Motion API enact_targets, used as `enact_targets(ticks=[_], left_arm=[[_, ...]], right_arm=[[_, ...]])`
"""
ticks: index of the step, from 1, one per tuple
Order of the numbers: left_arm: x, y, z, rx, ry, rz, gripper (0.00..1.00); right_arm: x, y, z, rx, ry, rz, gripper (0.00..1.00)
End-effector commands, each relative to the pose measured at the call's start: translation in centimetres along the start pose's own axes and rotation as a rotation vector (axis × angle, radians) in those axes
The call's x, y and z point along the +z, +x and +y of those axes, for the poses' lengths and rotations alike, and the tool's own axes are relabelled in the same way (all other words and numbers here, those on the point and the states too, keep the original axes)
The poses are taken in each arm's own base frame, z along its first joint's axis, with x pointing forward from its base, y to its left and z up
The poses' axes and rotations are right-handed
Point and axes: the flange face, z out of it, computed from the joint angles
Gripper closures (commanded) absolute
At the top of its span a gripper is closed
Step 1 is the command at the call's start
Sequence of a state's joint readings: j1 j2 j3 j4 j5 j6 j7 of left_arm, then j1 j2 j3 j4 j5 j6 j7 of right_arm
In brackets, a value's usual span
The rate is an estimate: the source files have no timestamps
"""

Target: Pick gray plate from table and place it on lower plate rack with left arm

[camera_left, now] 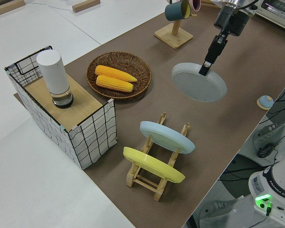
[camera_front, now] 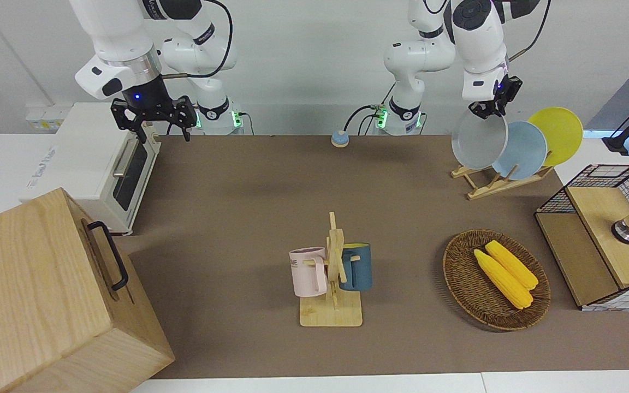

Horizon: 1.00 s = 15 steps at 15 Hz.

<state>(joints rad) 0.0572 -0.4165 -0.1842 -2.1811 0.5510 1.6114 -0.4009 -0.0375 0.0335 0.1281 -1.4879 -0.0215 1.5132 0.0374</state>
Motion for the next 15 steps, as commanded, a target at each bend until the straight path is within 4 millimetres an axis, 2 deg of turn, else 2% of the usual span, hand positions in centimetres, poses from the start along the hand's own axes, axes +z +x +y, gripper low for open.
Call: enact_targets(ticks=[1,9,12,15], left_arm=[[1.1,-0.6,0.5,-0.061,0.073,0.000,1.00],[5.0,-0.5,2.3,-0.021,0.184,-0.036,1.00],[5.9,-0.3,2.8,-0.015,0.217,-0.039,1.00],[6.8,-0.3,4.3,-0.029,0.236,-0.047,1.00]], right_arm=[[-0.3,0.1,0.2,0.015,-0.001,-0.004,0.017],[-0.3,0.1,0.2,0.015,-0.001,-0.004,0.017],[-0.3,0.1,0.2,0.015,-0.001,-0.005,0.017],[-0.3,0.1,0.2,0.015,-0.001,-0.005,0.017]])
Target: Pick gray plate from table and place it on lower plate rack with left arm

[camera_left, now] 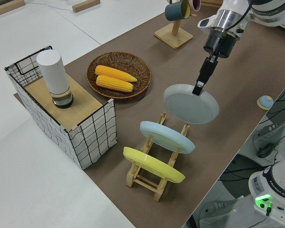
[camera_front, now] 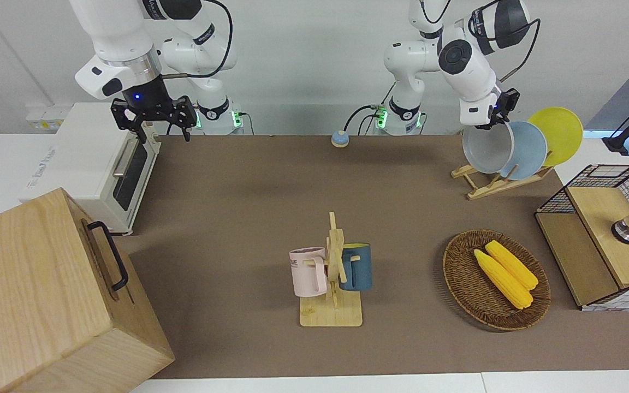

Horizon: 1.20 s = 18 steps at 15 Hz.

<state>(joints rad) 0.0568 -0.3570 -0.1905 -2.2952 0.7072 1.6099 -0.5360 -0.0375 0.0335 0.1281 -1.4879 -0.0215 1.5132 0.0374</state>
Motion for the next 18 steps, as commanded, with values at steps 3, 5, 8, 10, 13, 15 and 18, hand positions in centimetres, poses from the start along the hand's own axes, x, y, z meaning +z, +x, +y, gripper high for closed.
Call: enact_targets(ticks=[3,5,8,10,13,15,18], left_arm=[[0.7,0.1,2.3,-0.022,0.048,-0.003,1.00],[1.0,0.2,2.6,-0.020,0.056,-0.006,1.00],[1.5,0.5,3.1,-0.023,0.054,-0.008,1.00],[2.0,0.8,3.5,-0.017,0.062,-0.011,1.00],[2.7,1.2,4.6,-0.028,0.073,-0.017,1.00],[3.1,1.4,5.2,-0.035,0.072,-0.018,1.00],[3.5,1.8,5.5,-0.034,0.058,-0.013,1.00]], right_arm=[[-0.3,0.1,0.2,0.015,-0.001,-0.004,0.017],[-0.3,0.1,0.2,0.015,-0.001,-0.004,0.017],[-0.3,0.1,0.2,0.015,-0.001,-0.004,0.017],[-0.3,0.1,0.2,0.015,-0.001,-0.005,0.017],[-0.3,0.1,0.2,0.017,-0.001,-0.004,0.017],[-0.3,0.1,0.2,0.015,-0.001,-0.004,0.017],[-0.3,0.1,0.2,0.015,-0.001,-0.004,0.017]])
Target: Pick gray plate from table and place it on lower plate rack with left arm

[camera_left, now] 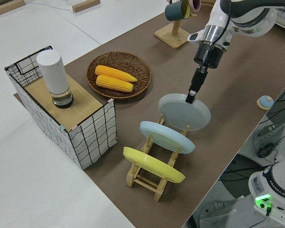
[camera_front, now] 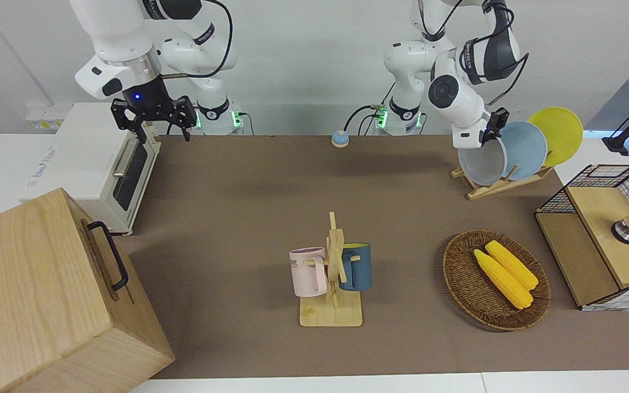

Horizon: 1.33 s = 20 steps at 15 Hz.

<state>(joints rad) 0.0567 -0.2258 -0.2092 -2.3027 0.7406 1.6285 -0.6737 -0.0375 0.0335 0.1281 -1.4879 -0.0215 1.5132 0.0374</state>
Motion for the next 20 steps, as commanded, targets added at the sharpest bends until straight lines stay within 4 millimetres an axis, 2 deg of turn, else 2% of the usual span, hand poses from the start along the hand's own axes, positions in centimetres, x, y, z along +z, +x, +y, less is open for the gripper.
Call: enact_targets(ticks=[1,8,11,17,19,20], left_arm=[[0.5,0.5,0.6,-0.012,-0.002,0.030,1.00],[0.9,1.0,0.8,-0.008,-0.005,0.035,1.00],[0.9,1.1,0.8,-0.003,0.005,0.045,0.01],[0.8,1.3,0.9,0.012,0.008,0.040,0.00],[0.5,1.4,0.7,0.012,0.004,0.046,0.00],[-0.3,1.5,0.6,0.007,-0.012,0.053,0.00]], right_arm=[[-0.3,0.1,0.2,0.015,-0.001,-0.005,0.017],[-0.3,0.1,0.2,0.015,-0.001,-0.005,0.017],[-0.3,0.1,0.2,0.015,-0.001,-0.005,0.017],[-0.3,0.1,0.2,0.015,-0.001,-0.004,0.017],[-0.3,0.1,0.2,0.015,-0.001,-0.005,0.017],[-0.3,0.1,0.2,0.015,-0.001,-0.005,0.017]])
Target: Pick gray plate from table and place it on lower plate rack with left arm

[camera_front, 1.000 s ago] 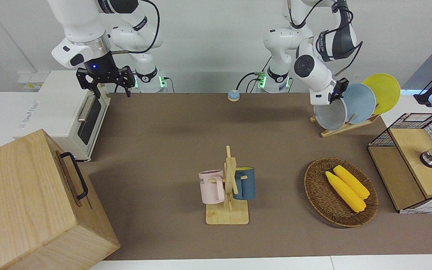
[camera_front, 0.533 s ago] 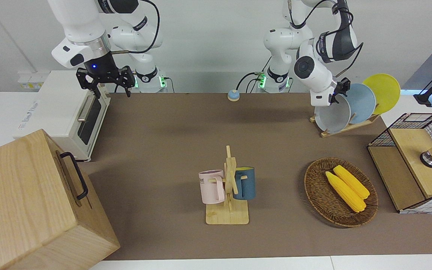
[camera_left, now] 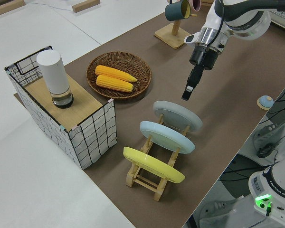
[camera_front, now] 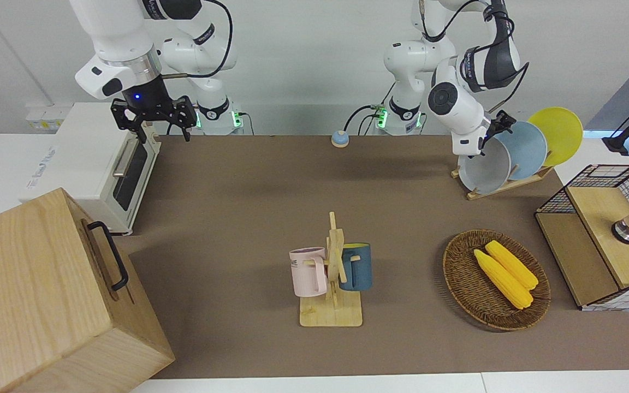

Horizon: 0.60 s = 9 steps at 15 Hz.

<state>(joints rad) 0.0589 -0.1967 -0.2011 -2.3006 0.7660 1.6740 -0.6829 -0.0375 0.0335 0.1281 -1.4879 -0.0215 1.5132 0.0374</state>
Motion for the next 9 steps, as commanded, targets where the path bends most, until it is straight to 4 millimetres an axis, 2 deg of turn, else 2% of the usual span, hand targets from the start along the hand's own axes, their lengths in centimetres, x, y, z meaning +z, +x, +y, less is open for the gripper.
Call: enact_targets(ticks=[1,3,9], left_arm=[[-1.5,0.8,-0.4,0.004,-0.015,0.029,0.00],[-3.0,1.1,-0.6,0.009,-0.063,0.034,0.00],[-9.1,3.2,-1.4,0.031,-0.305,0.021,0.00]], right_arm=[[-0.3,0.1,0.2,0.015,-0.001,-0.004,0.017],[-0.3,0.1,0.2,0.015,-0.001,-0.004,0.017],[-0.3,0.1,0.2,0.015,-0.001,-0.004,0.017]])
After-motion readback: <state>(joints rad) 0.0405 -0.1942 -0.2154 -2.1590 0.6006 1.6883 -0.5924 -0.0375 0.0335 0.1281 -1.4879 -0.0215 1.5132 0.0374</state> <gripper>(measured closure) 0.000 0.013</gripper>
